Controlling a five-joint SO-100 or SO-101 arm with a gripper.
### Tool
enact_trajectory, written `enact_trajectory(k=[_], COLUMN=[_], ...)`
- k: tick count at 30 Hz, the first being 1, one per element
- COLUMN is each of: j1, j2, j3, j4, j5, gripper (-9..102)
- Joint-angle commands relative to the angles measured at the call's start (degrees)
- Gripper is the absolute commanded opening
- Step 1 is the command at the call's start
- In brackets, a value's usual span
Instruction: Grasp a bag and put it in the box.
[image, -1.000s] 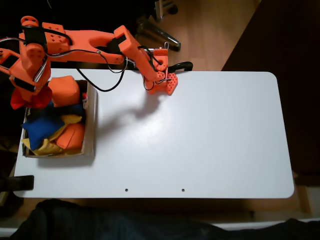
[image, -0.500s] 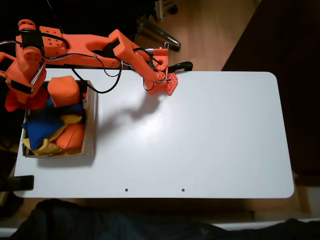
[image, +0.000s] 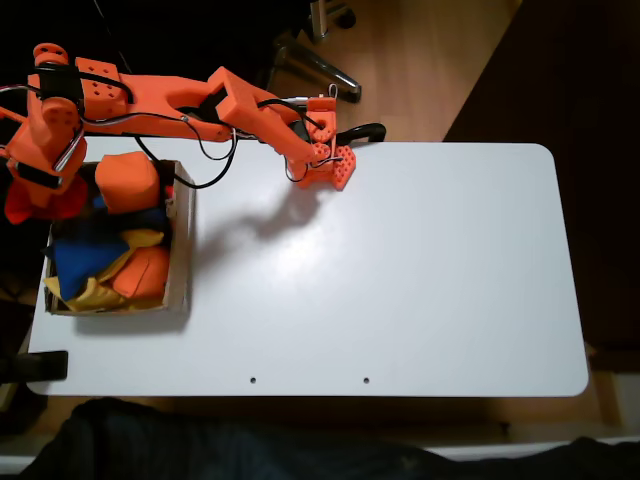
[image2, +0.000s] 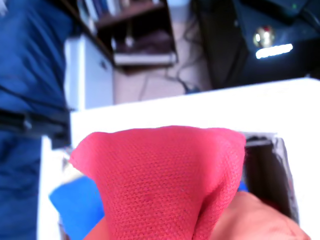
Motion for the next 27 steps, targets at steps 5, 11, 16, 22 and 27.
enact_trajectory(k=[5,11,16,22,27], j1=[1.49,2.64,3.43,4.04,4.31], j2=[0.00,-1.23,-1.49,-1.41,-1.14], j3=[-2.99,-2.29,-0.53,3.52,6.06], j4=[2.37,2.81,2.99,3.16,3.52], j5=[-3.16,-5.27,-6.68,-9.32,-10.90], gripper=[8,8,7,7,7])
